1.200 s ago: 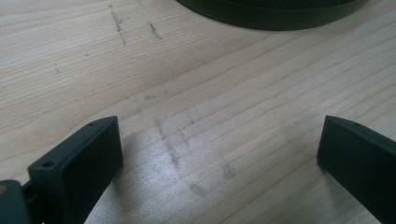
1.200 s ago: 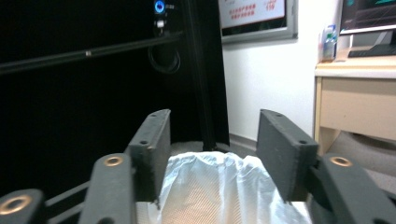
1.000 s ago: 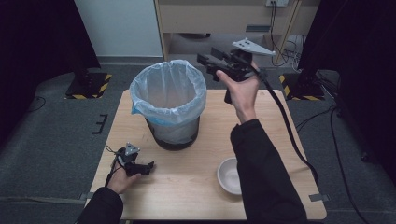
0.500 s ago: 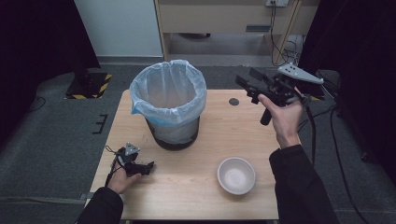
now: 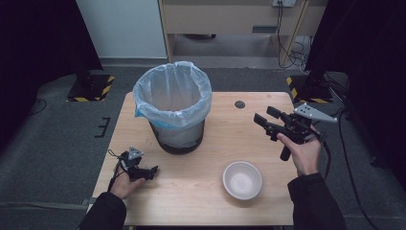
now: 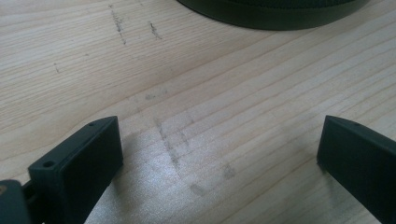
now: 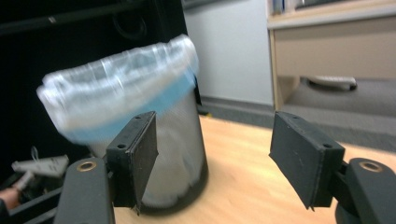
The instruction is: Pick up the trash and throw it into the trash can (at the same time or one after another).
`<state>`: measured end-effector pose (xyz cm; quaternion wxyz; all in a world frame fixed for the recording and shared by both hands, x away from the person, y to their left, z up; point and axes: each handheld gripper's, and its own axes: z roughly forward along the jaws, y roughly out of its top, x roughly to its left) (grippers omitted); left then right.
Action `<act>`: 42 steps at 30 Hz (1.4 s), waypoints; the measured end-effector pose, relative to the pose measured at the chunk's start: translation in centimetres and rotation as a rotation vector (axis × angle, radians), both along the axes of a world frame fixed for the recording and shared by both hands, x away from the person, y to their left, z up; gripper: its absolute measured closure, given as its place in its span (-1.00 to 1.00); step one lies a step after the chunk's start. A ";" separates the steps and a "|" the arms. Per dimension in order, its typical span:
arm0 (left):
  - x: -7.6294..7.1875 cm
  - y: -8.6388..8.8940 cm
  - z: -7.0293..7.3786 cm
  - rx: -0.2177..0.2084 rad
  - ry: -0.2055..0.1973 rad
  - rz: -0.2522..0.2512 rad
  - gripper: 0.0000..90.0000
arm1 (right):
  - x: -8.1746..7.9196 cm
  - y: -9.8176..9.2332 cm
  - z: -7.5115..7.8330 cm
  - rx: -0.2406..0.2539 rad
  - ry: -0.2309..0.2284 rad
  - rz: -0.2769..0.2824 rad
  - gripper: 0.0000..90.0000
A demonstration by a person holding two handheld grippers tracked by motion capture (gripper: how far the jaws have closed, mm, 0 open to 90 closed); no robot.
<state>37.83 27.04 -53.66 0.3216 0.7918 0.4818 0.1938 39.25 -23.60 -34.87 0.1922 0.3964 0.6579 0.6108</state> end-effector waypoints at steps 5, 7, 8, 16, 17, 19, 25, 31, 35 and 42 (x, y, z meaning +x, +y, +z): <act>0.0 0.0 0.0 0.000 0.000 0.000 -1.00 | -0.4 -0.8 -2.8 -0.067 0.060 0.000 -0.28; 0.0 0.0 0.0 0.000 0.000 0.000 -1.00 | -0.6 -1.1 -4.1 -0.092 0.085 -0.008 -0.27; 0.0 0.0 0.0 0.000 0.000 0.000 -1.00 | -0.6 -1.1 -4.1 -0.092 0.085 -0.008 -0.27; 0.0 0.0 0.0 -0.001 0.000 0.001 -1.00 | -1.5 -1.7 -7.7 -0.171 0.179 -0.012 -0.26; 0.0 0.0 0.0 -0.001 0.000 0.001 -1.00 | -1.5 -1.8 -8.0 -0.183 0.187 -0.015 -0.26; 0.0 0.0 0.0 -0.001 0.000 0.001 -1.00 | -1.3 -2.0 -8.6 -0.190 0.204 -0.018 -0.25; 0.0 0.0 0.0 -0.001 0.000 0.001 -1.00 | -0.9 -2.1 -11.0 -0.260 0.285 0.001 -0.21; 0.0 0.0 0.0 -0.001 0.001 0.000 -1.00 | -0.5 -1.8 -12.6 -0.316 0.344 0.061 -0.18; 0.0 0.0 0.0 -0.001 0.000 0.000 -1.00 | -0.5 -1.4 -13.0 -0.347 0.377 0.098 -0.14; 0.0 0.0 0.0 -0.001 0.000 0.001 -1.00 | -0.7 -0.3 -14.0 -0.407 0.451 0.183 0.01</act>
